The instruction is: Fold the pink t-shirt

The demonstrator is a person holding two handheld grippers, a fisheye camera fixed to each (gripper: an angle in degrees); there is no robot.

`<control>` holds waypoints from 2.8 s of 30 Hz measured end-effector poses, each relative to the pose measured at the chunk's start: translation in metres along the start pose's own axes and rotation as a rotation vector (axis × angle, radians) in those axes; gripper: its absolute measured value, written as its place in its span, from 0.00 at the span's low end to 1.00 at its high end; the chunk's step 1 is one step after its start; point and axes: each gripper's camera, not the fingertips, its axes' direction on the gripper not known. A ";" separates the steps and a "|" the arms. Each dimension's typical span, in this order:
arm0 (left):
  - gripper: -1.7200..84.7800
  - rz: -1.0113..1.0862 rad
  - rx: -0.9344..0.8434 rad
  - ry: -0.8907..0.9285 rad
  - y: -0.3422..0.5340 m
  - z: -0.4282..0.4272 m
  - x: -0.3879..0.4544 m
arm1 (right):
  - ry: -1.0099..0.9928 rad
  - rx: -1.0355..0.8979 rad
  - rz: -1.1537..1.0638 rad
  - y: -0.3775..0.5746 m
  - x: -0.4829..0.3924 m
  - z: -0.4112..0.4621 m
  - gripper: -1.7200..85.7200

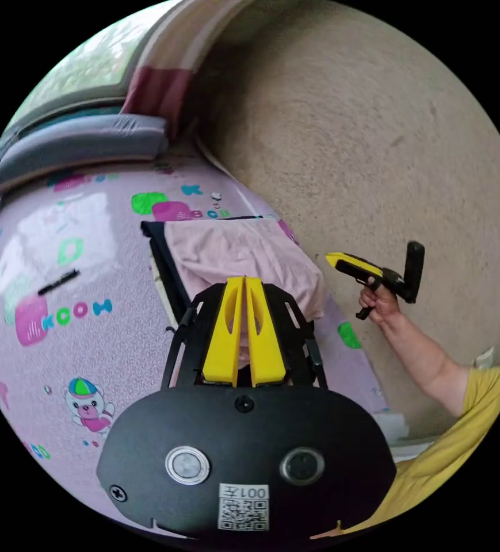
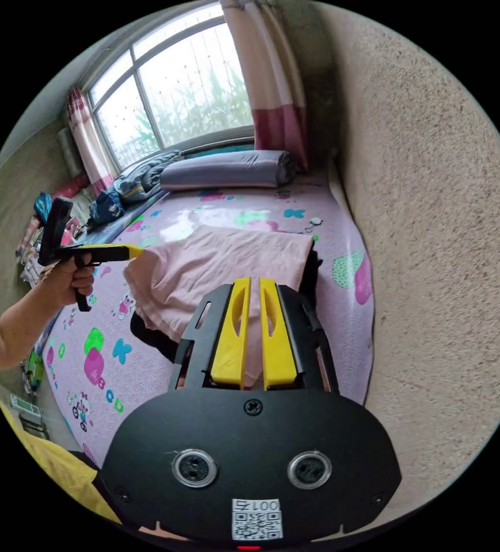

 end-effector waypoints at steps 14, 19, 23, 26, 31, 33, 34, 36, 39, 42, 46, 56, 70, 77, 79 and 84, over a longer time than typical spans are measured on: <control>0.01 -0.457 -0.005 0.439 0.085 0.025 -0.085 | -0.132 -0.006 0.209 0.087 0.025 0.010 0.05; 0.01 -0.485 0.026 0.494 0.116 0.035 -0.106 | -0.169 -0.032 0.255 0.111 0.028 0.029 0.09; 0.02 -0.453 0.009 0.489 0.136 0.042 -0.111 | -0.221 -0.022 0.259 0.116 0.025 0.047 0.08; 0.06 -0.427 -0.012 0.492 0.155 0.049 -0.115 | -0.193 -0.012 0.235 0.118 0.018 0.054 0.05; 0.06 -0.363 -0.015 0.377 0.187 0.060 -0.117 | -0.030 -0.032 0.146 0.121 -0.002 0.062 0.03; 0.06 -0.362 0.002 0.344 0.200 0.059 -0.119 | 0.048 -0.041 0.113 0.121 -0.010 0.067 0.03; 0.06 -0.360 0.003 0.336 0.211 0.060 -0.121 | 0.103 -0.059 0.089 0.120 -0.016 0.072 0.03; 0.06 -0.348 -0.009 0.322 0.228 0.061 -0.124 | 0.156 -0.070 0.051 0.120 -0.024 0.081 0.03; 0.04 -0.344 -0.032 0.290 0.265 0.059 -0.126 | 0.197 -0.048 0.009 0.125 -0.039 0.093 0.03; 0.02 -0.346 -0.021 0.303 0.317 0.051 -0.128 | 0.196 0.015 0.027 0.141 -0.053 0.097 0.03; 0.01 -0.369 0.001 0.327 0.418 0.034 -0.126 | -0.003 0.162 -0.013 0.188 -0.086 0.092 0.02; 0.01 -0.510 -0.176 0.087 0.696 -0.021 -0.086 | -0.537 0.026 -0.122 0.297 -0.207 0.147 0.02; 0.01 -0.556 0.135 0.044 1.021 -0.121 -0.101 | -0.779 -0.089 -0.459 0.330 -0.411 0.231 0.03; 0.00 -0.629 0.312 0.001 1.248 -0.215 -0.147 | -0.840 -0.094 -0.480 0.363 -0.578 0.287 0.03; 0.01 -0.656 0.352 -0.059 1.335 -0.253 -0.162 | -0.854 -0.071 -0.456 0.370 -0.632 0.301 0.03; 0.01 -0.727 0.457 -0.142 1.488 -0.323 -0.173 | -0.978 -0.125 -0.457 0.384 -0.782 0.348 0.03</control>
